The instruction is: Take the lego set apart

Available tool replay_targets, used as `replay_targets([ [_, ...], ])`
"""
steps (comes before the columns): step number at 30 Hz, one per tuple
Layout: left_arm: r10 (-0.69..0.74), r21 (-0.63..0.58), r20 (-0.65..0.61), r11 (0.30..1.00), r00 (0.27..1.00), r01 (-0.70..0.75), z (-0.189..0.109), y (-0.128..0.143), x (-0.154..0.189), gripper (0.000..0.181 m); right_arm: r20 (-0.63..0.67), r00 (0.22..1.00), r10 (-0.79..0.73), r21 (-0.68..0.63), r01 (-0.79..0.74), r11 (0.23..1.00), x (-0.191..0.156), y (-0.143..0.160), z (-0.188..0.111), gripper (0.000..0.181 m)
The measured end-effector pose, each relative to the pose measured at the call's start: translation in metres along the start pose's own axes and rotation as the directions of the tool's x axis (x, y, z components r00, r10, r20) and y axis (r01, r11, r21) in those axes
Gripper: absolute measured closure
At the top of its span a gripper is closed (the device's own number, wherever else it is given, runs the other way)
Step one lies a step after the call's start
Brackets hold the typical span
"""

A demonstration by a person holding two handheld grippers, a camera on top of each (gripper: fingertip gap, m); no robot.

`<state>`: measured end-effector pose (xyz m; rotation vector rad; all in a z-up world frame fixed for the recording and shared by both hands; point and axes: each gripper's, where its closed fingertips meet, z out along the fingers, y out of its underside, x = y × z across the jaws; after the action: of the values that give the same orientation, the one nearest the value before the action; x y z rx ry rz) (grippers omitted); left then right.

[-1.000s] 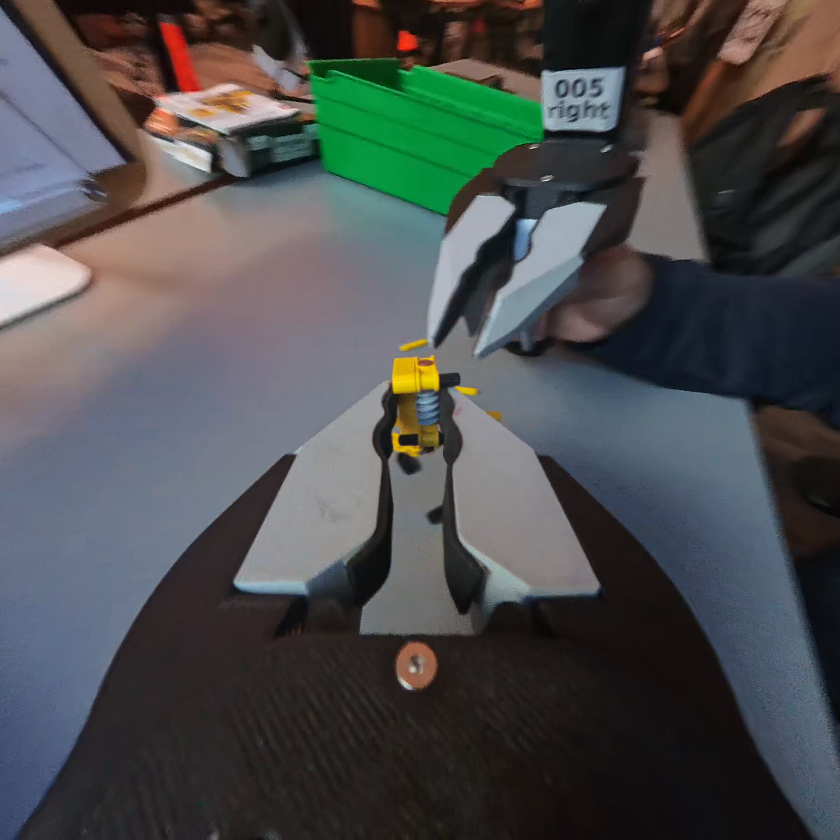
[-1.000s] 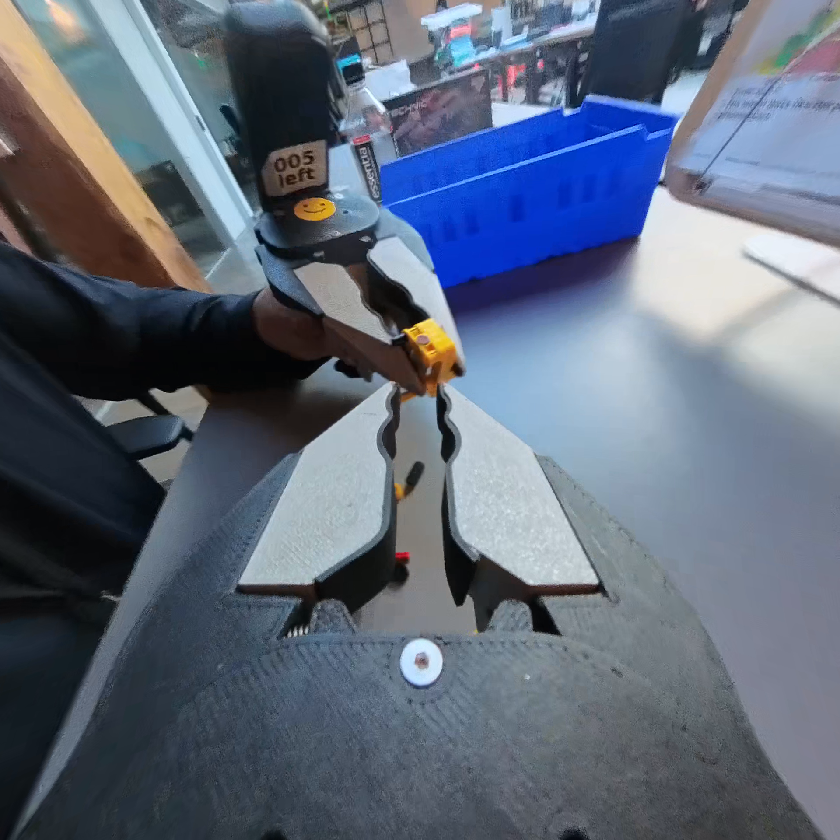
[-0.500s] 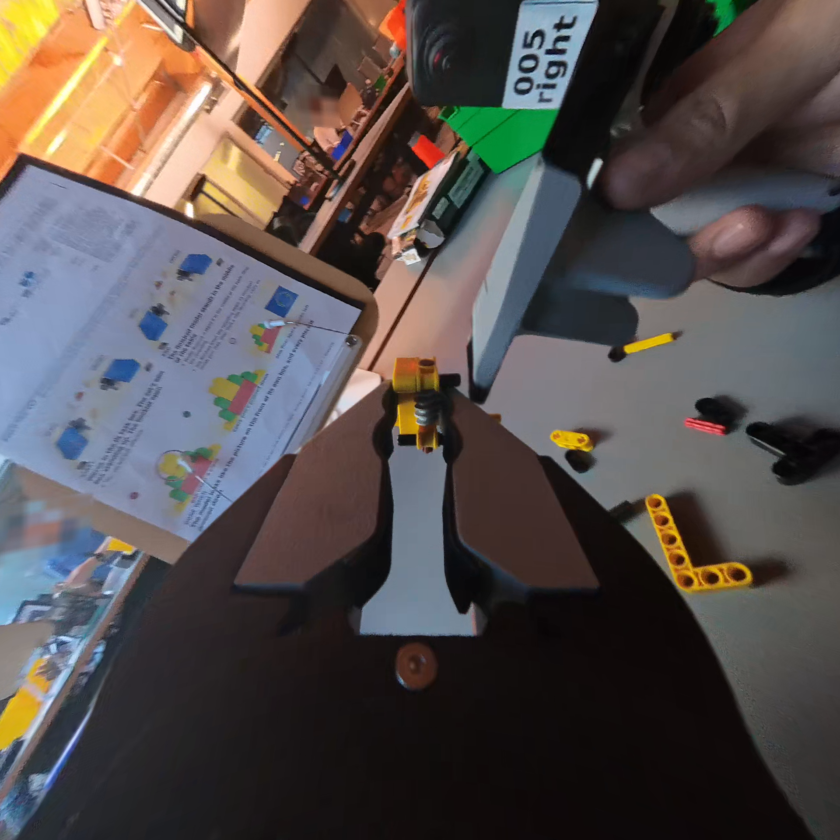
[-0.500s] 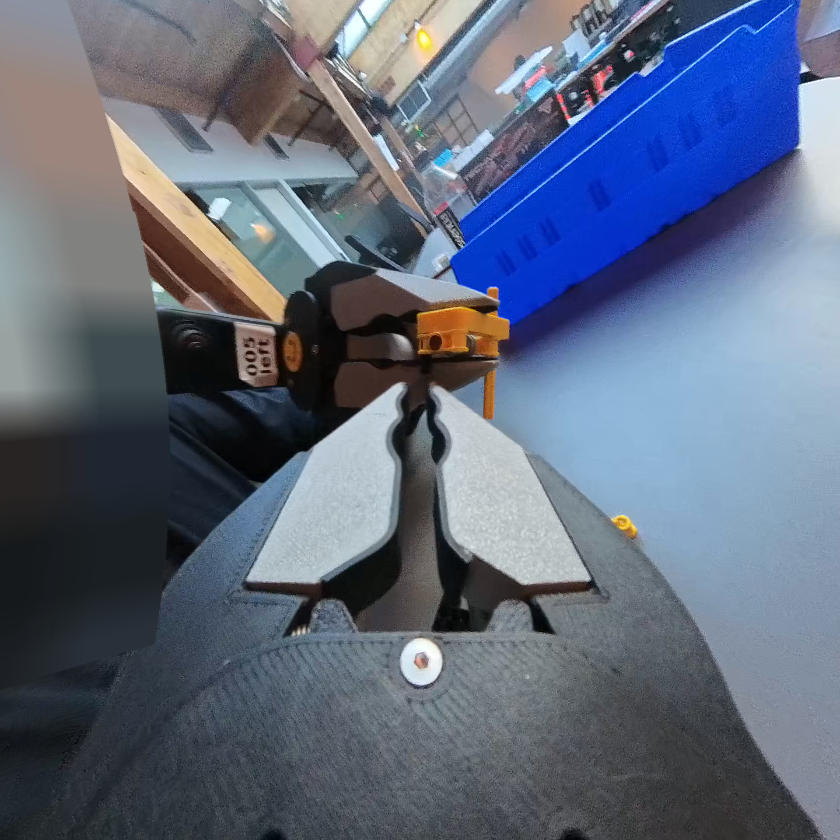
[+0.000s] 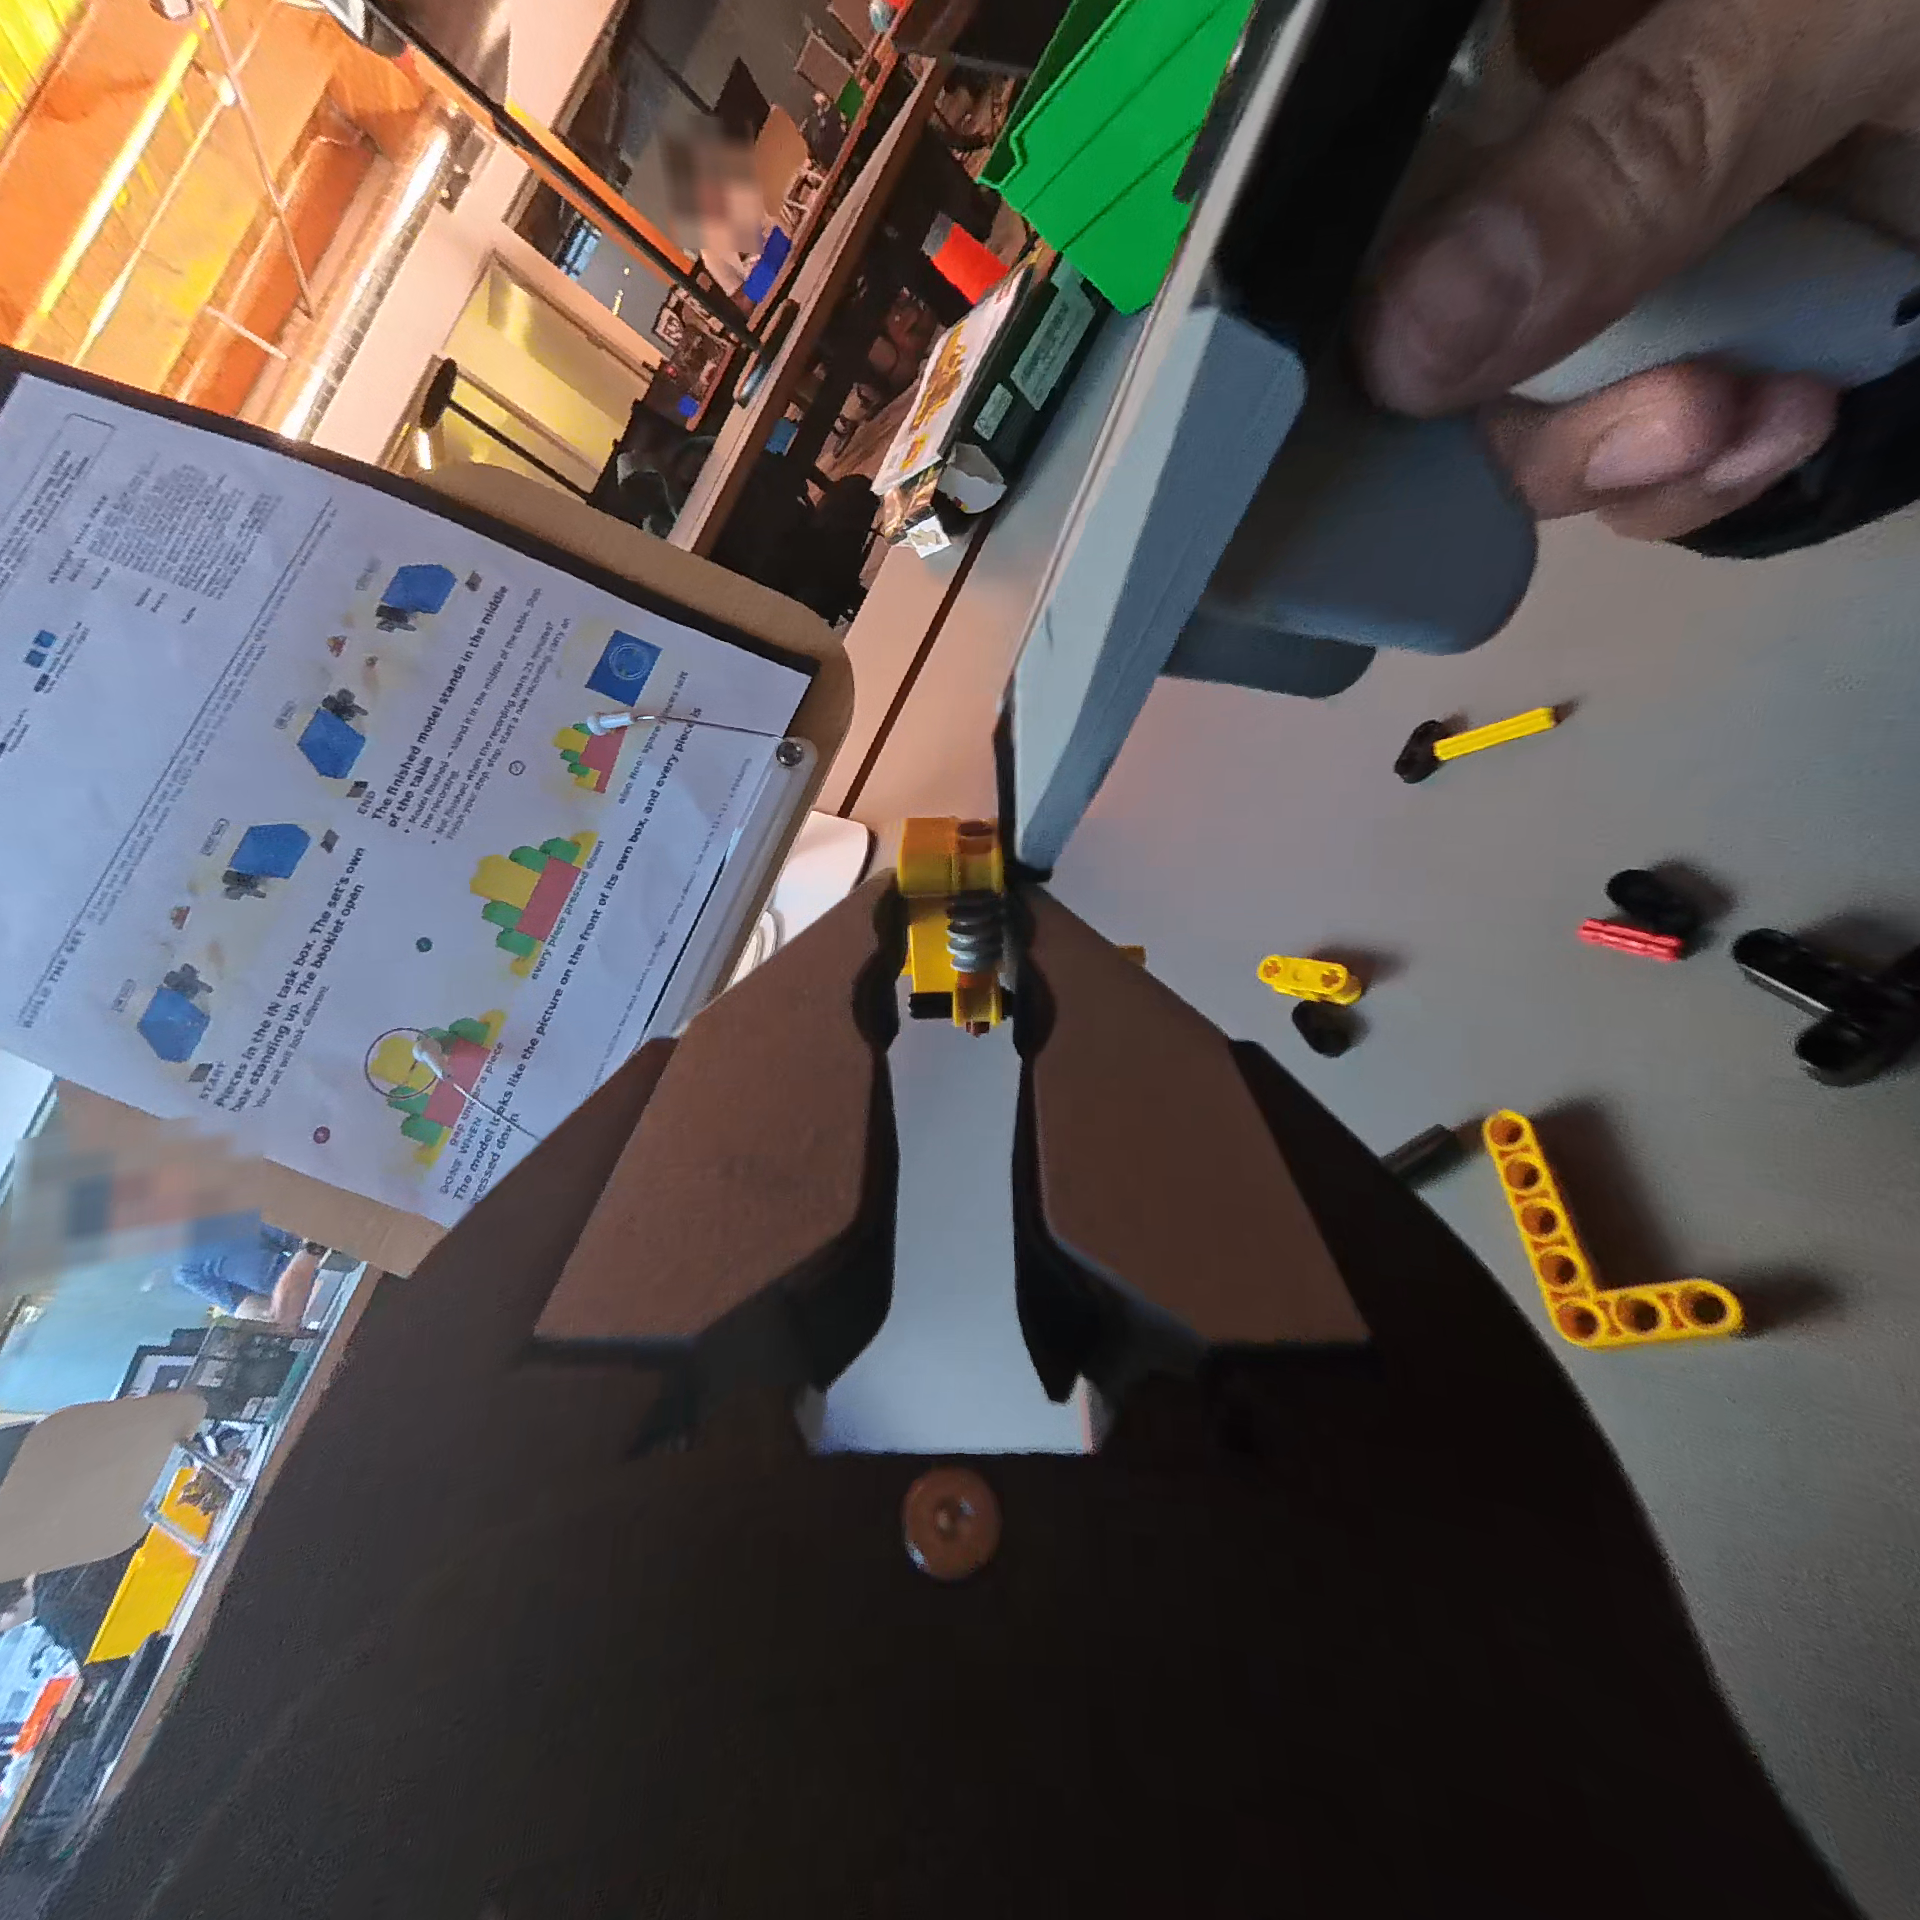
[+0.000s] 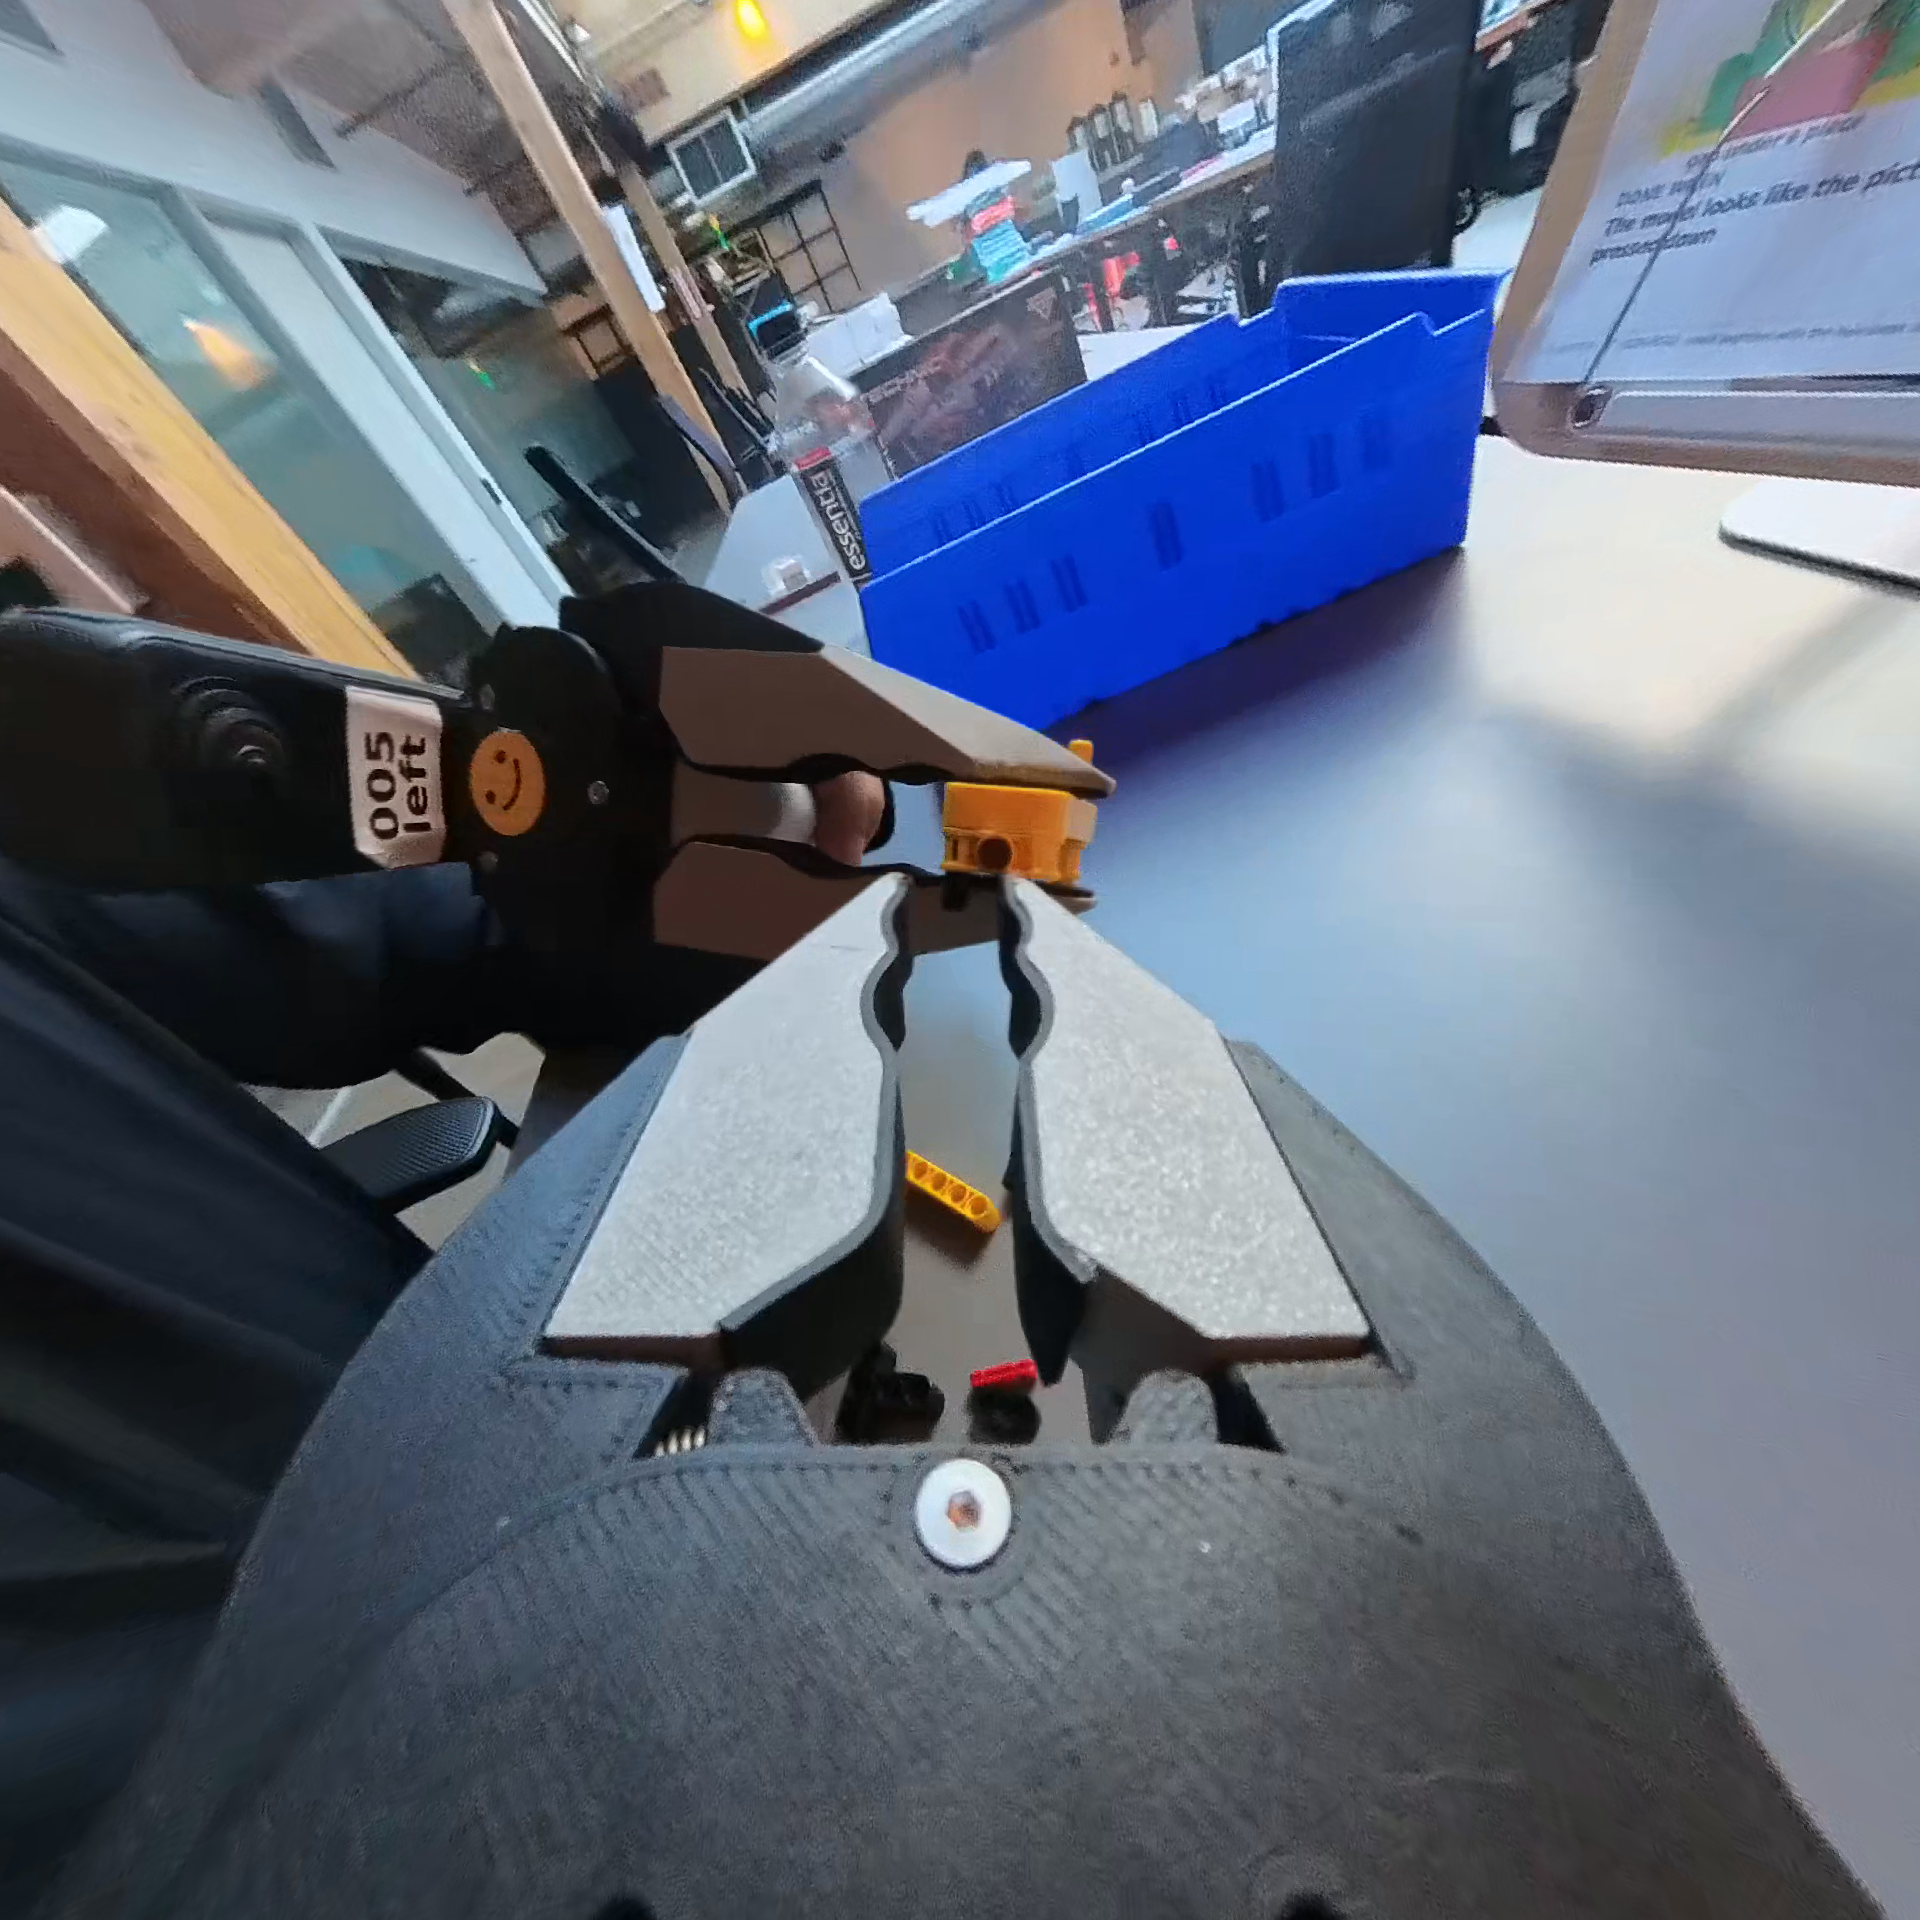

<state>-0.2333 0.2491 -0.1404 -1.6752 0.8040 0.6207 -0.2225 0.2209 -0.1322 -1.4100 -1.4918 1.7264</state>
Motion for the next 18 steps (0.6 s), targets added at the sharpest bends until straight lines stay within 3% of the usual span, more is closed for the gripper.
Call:
replay_targets([
  [5, 0.038, -0.041, 0.009, 0.998, 0.999, -0.037, 0.002, 0.003, 0.002, 0.166, -0.009, 1.000, 0.024, 0.003, -0.024, 1.000, 0.004, 0.003, 0.001, 0.179],
  [12, 0.015, -0.114, 0.006, 0.993, 1.000, -0.014, 0.006, 0.012, 0.005, 0.166, -0.131, 0.987, -0.094, -0.043, 0.090, 0.995, 0.011, 0.008, 0.005, 0.180],
  [18, -0.009, -0.113, -0.012, 0.994, 1.000, 0.008, 0.008, 0.011, 0.007, 0.163, -0.159, 0.982, -0.101, -0.066, 0.091, 0.994, 0.013, 0.007, 0.000, 0.181],
])
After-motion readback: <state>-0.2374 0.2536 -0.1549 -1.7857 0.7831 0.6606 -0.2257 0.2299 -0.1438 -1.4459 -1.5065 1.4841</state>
